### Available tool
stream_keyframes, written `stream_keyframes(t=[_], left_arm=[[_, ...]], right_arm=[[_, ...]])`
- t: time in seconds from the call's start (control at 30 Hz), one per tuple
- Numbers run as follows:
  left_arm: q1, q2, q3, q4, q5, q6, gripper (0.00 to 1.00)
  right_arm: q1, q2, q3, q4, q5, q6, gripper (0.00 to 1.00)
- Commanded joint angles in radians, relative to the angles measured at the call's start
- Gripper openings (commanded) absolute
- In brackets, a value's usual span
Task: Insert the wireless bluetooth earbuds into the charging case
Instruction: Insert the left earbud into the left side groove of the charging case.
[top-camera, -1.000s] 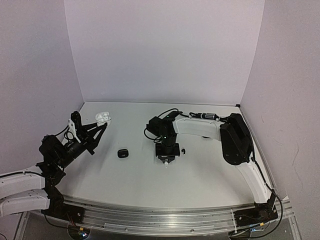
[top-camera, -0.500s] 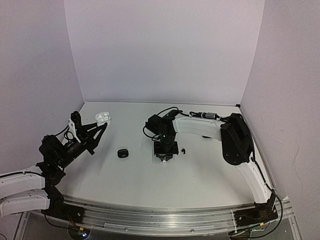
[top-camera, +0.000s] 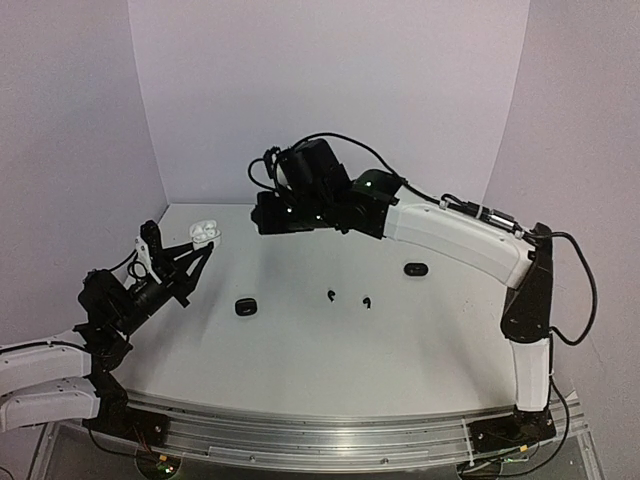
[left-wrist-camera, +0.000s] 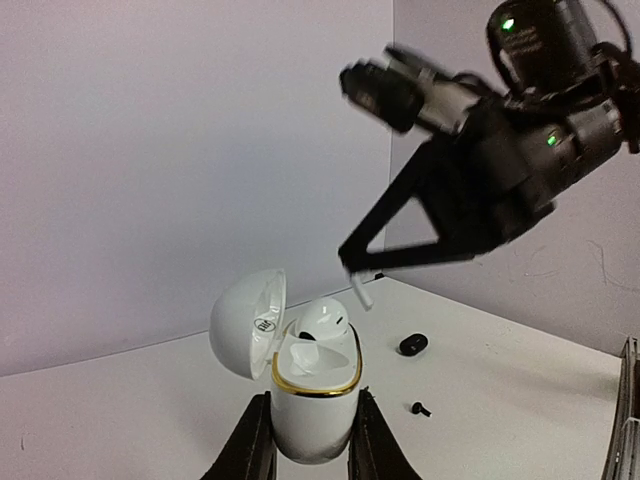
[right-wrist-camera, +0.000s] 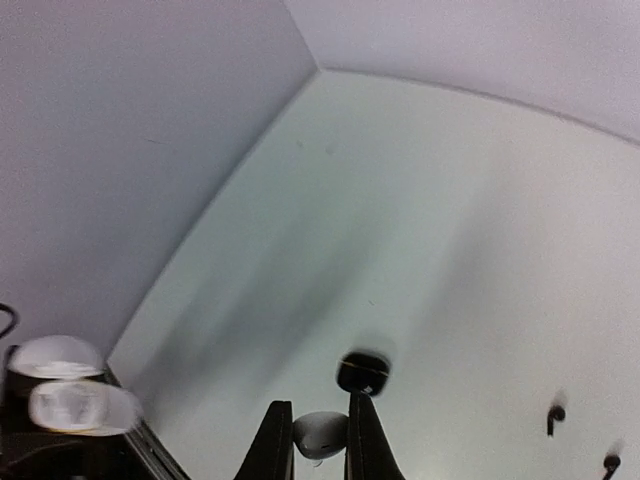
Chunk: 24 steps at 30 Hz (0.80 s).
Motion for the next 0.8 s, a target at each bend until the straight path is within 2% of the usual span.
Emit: stream_keyframes(t=[0.0, 0.23, 0.4, 0.77], left_arm=[[0.002, 0.017, 0.057, 0.102, -0.022, 0.026, 0.0], [0.002, 0.03, 0.082, 0.143, 0.017, 0.038, 0.0], [0.002, 0.051, 0.106, 0.15, -0.005, 0.078, 0.0], [0.001, 0.049, 0.114, 0.161, -0.006, 0.065, 0.0]], right_arm=[[0.079, -0.093, 0.019, 0.306, 0.062, -0.189, 0.01], [0.157, -0.104, -0.031, 0.593, 0.031, -0.31, 0.0], [0.192, -0.069, -0.054, 0.72, 0.041, -0.382, 0.0], [0.194, -0.048, -0.121, 0.821, 0.02, -0.433, 0.0]])
